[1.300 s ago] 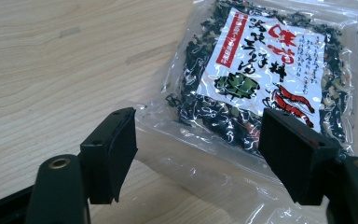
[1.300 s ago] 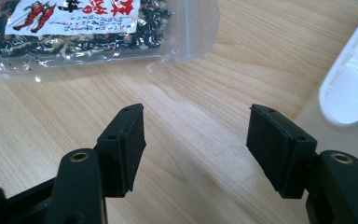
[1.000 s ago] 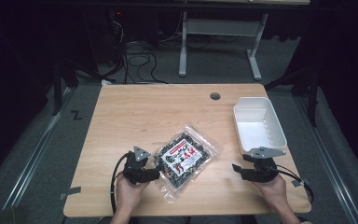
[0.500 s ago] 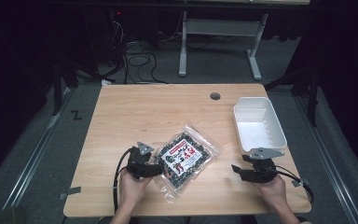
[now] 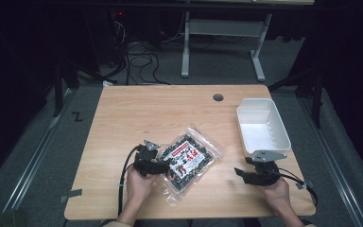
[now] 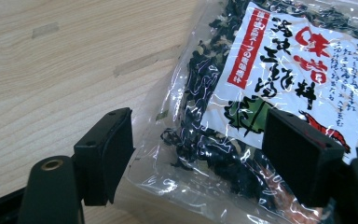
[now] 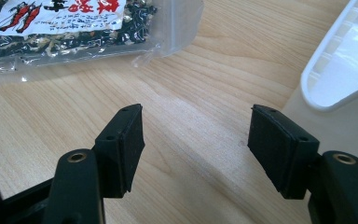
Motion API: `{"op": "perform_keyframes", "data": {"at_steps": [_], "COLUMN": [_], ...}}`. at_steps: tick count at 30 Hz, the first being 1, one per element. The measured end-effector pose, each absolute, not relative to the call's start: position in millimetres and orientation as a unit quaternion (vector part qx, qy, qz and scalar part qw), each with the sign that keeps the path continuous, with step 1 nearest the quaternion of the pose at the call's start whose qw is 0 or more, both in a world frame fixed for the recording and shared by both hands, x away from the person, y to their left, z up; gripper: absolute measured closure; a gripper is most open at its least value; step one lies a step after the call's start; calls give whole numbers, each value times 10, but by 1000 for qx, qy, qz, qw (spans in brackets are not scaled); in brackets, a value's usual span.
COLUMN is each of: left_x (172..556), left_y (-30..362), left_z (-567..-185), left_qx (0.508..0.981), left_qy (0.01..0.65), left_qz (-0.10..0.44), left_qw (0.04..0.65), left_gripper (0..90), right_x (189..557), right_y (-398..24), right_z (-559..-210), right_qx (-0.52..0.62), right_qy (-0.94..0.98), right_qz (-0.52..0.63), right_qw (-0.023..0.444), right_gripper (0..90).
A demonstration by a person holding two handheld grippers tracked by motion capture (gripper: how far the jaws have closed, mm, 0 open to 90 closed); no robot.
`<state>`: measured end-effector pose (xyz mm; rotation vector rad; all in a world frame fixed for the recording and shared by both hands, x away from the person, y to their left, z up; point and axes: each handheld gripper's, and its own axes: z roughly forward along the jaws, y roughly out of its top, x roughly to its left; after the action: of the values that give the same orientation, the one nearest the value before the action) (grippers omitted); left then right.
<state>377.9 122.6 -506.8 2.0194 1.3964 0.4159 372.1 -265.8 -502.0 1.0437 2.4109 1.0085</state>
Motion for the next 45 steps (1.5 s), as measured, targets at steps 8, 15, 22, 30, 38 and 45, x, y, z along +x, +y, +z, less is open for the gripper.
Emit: {"op": "perform_keyframes", "data": {"at_steps": [8, 15, 22, 30, 38, 45], "left_x": [3848, 3905, 3963, 3968, 3949, 3916], "left_y": [1172, 1098, 1044, 1041, 1041, 1026], "left_z": [-5117, -5121, -5190, -5214, -5221, -5220], "left_qx": [770, 773, 783, 791, 799, 806], "left_qy": [531, 527, 523, 512, 501, 489], "left_qz": [157, 161, 153, 142, 125, 124], "left_qw": [315, 315, 299, 304, 309, 309], "left_gripper": [248, 246, 234, 248, 257, 257], "right_x": [3723, 3716, 3714, 3722, 3719, 3713], "right_y": [-2658, -2654, -2651, -2643, -2632, -2630], "right_z": [-5022, -5022, -5026, -5044, -5053, -5041], "right_qx": [363, 362, 360, 357, 357, 362], "right_qy": [847, 846, 848, 852, 852, 847], "right_qz": [352, 354, 353, 348, 349, 361], "right_qw": [164, 165, 163, 160, 158, 146], "right_gripper": [363, 363, 363, 363, 363, 363]}}
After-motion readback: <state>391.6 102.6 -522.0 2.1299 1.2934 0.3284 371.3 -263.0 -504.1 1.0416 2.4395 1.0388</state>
